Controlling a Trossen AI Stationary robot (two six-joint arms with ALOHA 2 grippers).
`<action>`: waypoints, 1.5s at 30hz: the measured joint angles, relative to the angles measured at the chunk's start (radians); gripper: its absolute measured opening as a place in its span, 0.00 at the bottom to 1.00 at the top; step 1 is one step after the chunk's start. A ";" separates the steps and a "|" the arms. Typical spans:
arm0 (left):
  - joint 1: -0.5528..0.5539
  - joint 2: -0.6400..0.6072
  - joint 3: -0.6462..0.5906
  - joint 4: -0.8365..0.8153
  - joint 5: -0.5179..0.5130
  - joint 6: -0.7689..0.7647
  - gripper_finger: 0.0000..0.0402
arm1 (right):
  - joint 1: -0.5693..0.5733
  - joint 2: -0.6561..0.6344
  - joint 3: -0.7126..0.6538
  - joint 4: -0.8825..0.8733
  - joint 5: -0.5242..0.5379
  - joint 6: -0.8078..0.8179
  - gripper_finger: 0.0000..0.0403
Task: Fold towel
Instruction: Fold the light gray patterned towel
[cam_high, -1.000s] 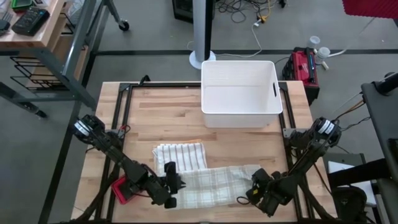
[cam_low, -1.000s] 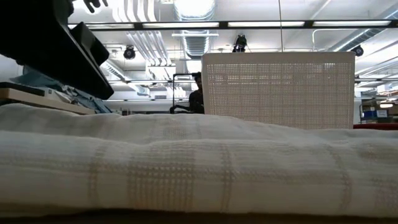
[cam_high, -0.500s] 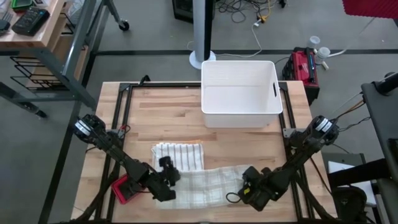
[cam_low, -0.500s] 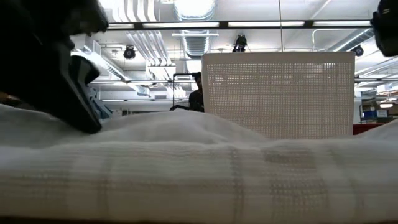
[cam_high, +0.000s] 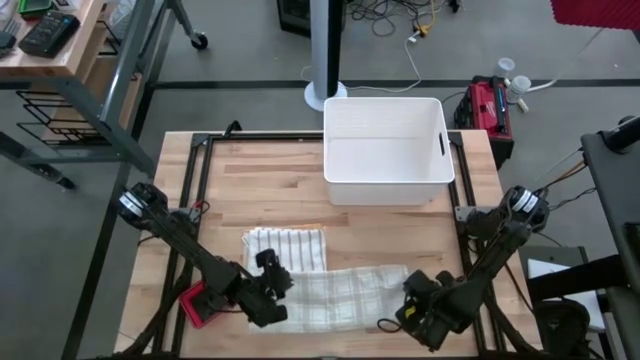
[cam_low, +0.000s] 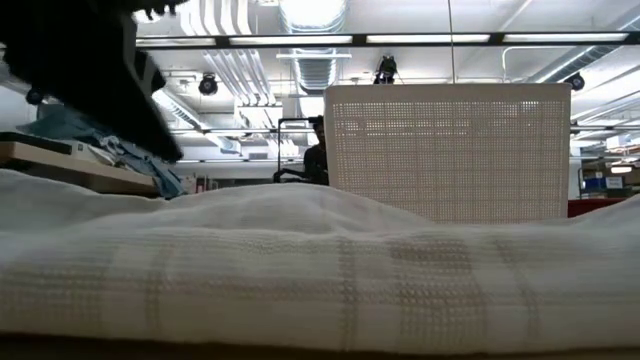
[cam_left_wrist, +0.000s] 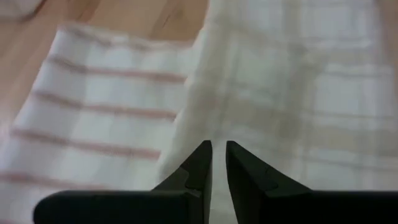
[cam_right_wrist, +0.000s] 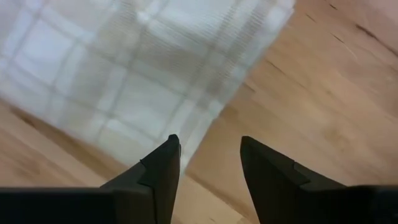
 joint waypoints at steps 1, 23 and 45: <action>0.000 0.000 0.013 0.000 0.000 0.020 0.09 | 0.001 0.000 -0.006 0.000 0.000 0.006 0.40; 0.019 0.024 0.032 0.271 -0.009 0.262 0.09 | -0.046 0.000 -0.096 0.085 0.054 -0.028 0.45; 0.034 0.046 0.031 0.279 -0.009 0.275 0.09 | -0.097 0.000 -0.096 0.085 0.140 -0.113 0.45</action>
